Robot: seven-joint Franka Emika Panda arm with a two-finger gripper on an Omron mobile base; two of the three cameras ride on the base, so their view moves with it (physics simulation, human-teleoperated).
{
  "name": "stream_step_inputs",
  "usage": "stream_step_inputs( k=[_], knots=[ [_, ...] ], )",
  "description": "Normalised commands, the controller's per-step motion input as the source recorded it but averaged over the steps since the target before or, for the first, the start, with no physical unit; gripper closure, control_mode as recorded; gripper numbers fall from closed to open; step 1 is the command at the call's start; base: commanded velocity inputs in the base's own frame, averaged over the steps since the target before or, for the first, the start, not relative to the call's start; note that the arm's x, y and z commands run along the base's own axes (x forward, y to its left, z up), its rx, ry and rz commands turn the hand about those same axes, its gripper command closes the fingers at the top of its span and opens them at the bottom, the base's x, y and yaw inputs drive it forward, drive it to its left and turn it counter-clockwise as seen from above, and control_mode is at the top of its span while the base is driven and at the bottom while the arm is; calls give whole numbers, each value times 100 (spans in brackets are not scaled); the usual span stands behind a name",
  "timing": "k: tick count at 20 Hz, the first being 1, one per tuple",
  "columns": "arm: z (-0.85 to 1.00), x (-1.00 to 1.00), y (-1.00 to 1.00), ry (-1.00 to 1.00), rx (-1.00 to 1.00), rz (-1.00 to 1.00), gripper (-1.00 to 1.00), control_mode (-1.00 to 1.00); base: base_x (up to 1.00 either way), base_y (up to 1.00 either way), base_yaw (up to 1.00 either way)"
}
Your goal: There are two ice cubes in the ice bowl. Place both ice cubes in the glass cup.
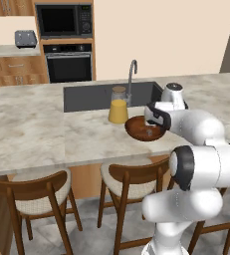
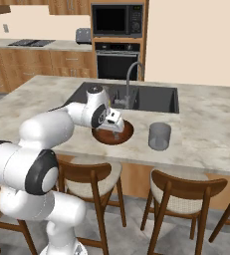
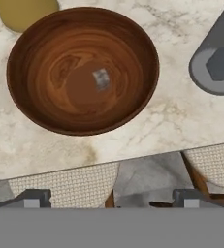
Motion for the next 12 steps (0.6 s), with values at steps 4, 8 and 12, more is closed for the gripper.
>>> stream_step_inputs(
  k=[4, 8, 12],
  knots=[
    [-3, 25, 3, 3, 0, 0, -100, -100, 0, 0, 0],
    [-8, 93, 0, 18, 0, 0, -100, -100, 0, 0, 0],
    [-6, 80, -3, 16, 0, 3, -100, -100, 0, 0, 0]
  ],
)
